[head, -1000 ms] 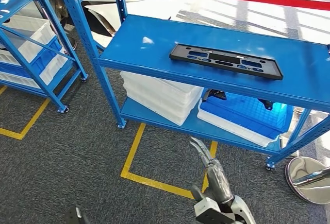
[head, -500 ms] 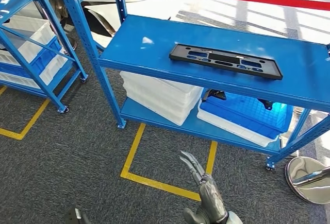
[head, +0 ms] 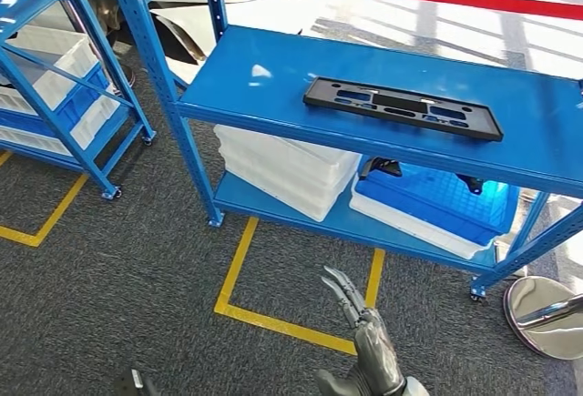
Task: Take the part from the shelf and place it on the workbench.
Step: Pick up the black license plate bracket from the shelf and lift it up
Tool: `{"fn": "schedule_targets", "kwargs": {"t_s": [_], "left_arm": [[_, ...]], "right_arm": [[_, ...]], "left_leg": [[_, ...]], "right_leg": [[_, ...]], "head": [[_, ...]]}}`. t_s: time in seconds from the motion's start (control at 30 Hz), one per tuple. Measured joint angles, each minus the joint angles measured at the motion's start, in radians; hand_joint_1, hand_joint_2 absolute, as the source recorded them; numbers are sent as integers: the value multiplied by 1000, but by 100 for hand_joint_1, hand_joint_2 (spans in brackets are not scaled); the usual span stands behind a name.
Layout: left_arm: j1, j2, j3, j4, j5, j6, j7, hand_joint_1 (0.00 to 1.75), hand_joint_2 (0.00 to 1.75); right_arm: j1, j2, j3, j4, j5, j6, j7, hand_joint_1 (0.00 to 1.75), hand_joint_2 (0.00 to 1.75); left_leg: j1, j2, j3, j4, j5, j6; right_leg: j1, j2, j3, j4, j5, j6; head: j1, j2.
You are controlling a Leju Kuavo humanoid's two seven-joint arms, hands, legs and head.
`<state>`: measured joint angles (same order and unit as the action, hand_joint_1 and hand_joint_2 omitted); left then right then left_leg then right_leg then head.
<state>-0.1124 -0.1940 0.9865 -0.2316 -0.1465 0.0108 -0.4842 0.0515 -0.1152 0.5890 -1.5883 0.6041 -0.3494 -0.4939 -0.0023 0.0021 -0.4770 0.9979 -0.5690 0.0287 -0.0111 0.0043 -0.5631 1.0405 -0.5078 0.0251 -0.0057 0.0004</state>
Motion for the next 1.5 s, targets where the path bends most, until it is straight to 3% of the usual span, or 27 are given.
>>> {"fn": "schedule_targets", "kwargs": {"t_s": [0.07,0.17,0.2,0.23,0.27,0.33,0.4,0.5,0.53,0.6,0.67,0.73,0.77,0.8,0.87,0.9,0.93,1.0,1.07,1.1,1.17,1.23,1.27,1.3,1.37,1.43,1.5], "left_arm": [[0,-2,0,0,0,-1,0,0,0],[2,-4,0,0,0,-3,0,0,0],[4,-4,0,0,0,-3,0,0,0],[6,-4,0,0,0,-3,0,0,0],[8,-5,0,0,0,-3,0,0,0],[9,-5,0,0,0,-5,1,0,0],[6,-6,0,1,0,-6,1,0,0],[1,-7,1,2,0,-5,2,0,0],[0,-7,1,2,0,-5,2,0,0],[-2,-7,1,2,0,-4,2,0,0],[1,-7,1,2,0,-4,2,0,0],[6,-7,1,2,0,-4,3,0,0],[7,-7,1,2,0,-4,3,0,0],[9,-7,1,2,1,-4,3,0,0],[13,-7,1,3,-1,-3,4,0,0],[13,-7,2,4,-1,-2,5,0,0],[12,-7,2,5,-2,-2,6,0,0],[8,-5,2,5,4,-1,6,0,0],[5,-5,2,5,10,-1,6,0,0],[4,-5,2,6,10,-2,6,0,0],[5,-6,2,6,11,-3,6,0,0],[6,-7,2,7,11,-3,6,0,0],[7,-7,2,7,11,-3,6,0,0],[7,-7,2,7,11,-2,6,0,0],[9,-9,2,8,11,-3,6,0,0],[10,-12,3,10,10,-4,7,0,0],[8,-13,3,11,10,-4,8,0,0]], "right_arm": [[1,0,-3,-2,4,-7,2,0,175],[5,0,-7,-3,7,-13,6,0,175],[7,0,-8,-3,7,-14,6,0,175],[8,0,-9,-3,8,-14,6,0,175],[8,0,-10,-2,8,-15,6,0,175],[8,0,-12,-1,9,-15,7,0,175],[8,0,-15,0,10,-17,10,0,175],[12,0,-19,0,12,-20,11,0,175],[12,0,-20,-1,13,-21,11,0,175],[13,0,-21,-2,13,-23,11,0,175],[13,0,-22,-2,14,-24,11,0,175],[16,0,-22,-2,14,-24,11,0,175],[17,0,-22,-2,15,-24,11,0,175],[18,0,-22,-2,16,-24,11,0,175],[20,0,-22,0,18,-25,12,0,175],[20,1,-23,0,18,-26,13,0,175],[21,1,-23,1,19,-28,14,0,175],[20,2,-24,0,21,-30,16,0,175],[17,4,-25,-1,23,-32,16,0,175],[17,4,-25,-2,24,-33,16,0,175],[18,4,-26,-1,25,-34,17,0,175],[20,4,-26,-1,28,-34,17,0,175],[21,4,-26,-1,29,-34,17,0,175],[21,4,-26,-1,30,-35,17,0,175],[24,4,-27,1,31,-37,18,0,175],[27,2,-27,3,35,-39,19,0,175],[29,2,-27,3,38,-43,21,0,175]], "left_leg": [[10,0,13,-11,3,7],[17,0,24,-14,-1,8],[19,-1,29,-14,-6,6],[23,-1,36,-14,-12,2],[27,-2,47,-14,-20,-3],[34,-3,71,-16,-40,-15],[36,-3,78,-20,-52,-30],[36,0,81,-18,-53,-49],[36,0,74,6,-49,-52],[35,0,12,114,-55,-52],[30,0,-90,248,-97,-50],[25,0,-164,298,-130,-47],[23,0,-180,278,-120,-44],[21,0,-187,235,-81,-38],[14,1,-191,139,39,-26],[9,2,-191,111,81,-22],[4,3,-191,98,99,-18],[0,1,-177,90,83,-9],[4,-2,-151,75,71,3],[6,-3,-135,68,64,7],[7,-4,-106,59,46,12],[8,-6,-74,56,21,11],[8,-8,-55,56,7,10],[8,-10,-34,55,-9,9],[9,-12,0,53,-37,4],[11,-14,16,42,-53,-5],[12,-14,28,29,-47,-17]], "right_leg": [[2,0,-23,47,-18,8],[-4,0,-121,209,-83,22],[-7,-1,-149,243,-85,27],[-9,-1,-161,243,-66,32],[-12,-1,-154,207,-28,36],[-13,-1,-116,93,52,39],[-6,-2,-94,26,65,26],[-2,-2,-86,13,36,-10],[-3,-1,-75,7,29,-18],[-5,0,-49,-3,15,-31],[-2,1,-23,-8,-4,-38],[1,5,8,-8,-28,-40],[2,8,29,-8,-43,-39],[3,9,51,-9,-58,-38],[5,11,89,-10,-89,-30],[5,12,101,-11,-101,-24],[4,13,109,-12,-109,-17],[1,11,118,-7,-112,-3],[0,8,98,46,-103,7],[0,7,68,98,-106,11],[-1,6,-18,215,-140,17],[0,5,-92,267,-181,19],[0,5,-111,252,-179,17],[2,5,-119,212,-154,15],[10,4,-125,109,-33,3],[21,4,-129,47,52,-13],[24,5,-113,23,49,-28]], "head": [[2,0],[4,0],[4,0],[4,0],[4,0],[4,0],[6,0],[4,0],[3,0],[1,0],[0,0],[0,0],[0,0],[0,0],[1,0],[2,0],[3,0],[3,0],[4,0],[4,0],[5,0],[5,0],[5,0],[5,0],[4,0],[2,0],[2,0]]}}
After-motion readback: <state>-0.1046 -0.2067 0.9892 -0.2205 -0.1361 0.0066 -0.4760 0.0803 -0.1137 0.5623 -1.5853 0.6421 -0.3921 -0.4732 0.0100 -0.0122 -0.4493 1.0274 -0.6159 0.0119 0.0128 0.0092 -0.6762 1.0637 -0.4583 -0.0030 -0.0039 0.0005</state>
